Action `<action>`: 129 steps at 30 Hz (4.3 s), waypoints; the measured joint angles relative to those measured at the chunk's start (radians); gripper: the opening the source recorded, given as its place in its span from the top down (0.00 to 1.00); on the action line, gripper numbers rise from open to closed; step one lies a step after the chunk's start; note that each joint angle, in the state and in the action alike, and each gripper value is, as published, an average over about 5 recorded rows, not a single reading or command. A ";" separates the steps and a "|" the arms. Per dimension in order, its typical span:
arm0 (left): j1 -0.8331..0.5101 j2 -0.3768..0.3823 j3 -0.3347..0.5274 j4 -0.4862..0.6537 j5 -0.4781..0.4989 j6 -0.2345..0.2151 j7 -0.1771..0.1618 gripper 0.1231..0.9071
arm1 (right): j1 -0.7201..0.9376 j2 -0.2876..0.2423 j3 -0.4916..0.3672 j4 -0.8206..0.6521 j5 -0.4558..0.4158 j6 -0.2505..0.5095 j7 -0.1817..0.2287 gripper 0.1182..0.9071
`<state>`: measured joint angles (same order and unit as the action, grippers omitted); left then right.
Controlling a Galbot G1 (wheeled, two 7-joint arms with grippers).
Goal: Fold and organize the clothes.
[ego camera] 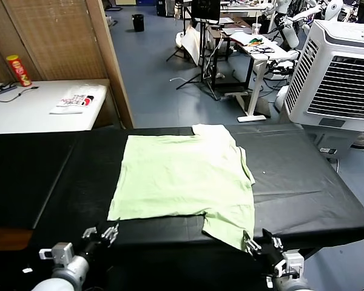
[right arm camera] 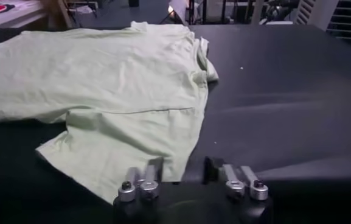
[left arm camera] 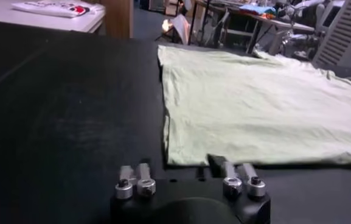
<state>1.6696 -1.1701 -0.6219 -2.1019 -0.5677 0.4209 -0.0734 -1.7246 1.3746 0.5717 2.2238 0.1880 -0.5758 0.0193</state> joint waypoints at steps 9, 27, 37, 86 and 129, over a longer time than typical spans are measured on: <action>0.007 -0.004 0.016 -0.014 0.010 -0.014 0.000 1.00 | -0.046 -0.001 0.025 0.061 -0.001 -0.006 0.013 1.00; 0.161 -0.061 -0.038 -0.135 -0.009 -0.081 -0.024 1.00 | 0.025 -0.068 0.070 0.042 0.102 0.171 -0.042 1.00; -0.009 -0.125 0.001 -0.077 -0.016 -0.095 -0.035 1.00 | 0.304 -0.154 0.002 -0.185 0.140 0.268 -0.068 1.00; -0.224 -0.113 0.034 0.142 0.147 -0.100 0.004 0.14 | 0.313 -0.213 -0.061 -0.275 0.037 0.259 -0.091 0.28; 0.082 0.055 -0.028 -0.071 0.154 -0.049 -0.003 0.99 | 0.039 -0.250 0.004 0.028 0.093 -0.025 0.010 0.99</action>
<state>1.7514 -1.1147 -0.6499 -2.1730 -0.4132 0.3716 -0.0760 -1.6856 1.1248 0.5761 2.2515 0.2813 -0.6011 0.0297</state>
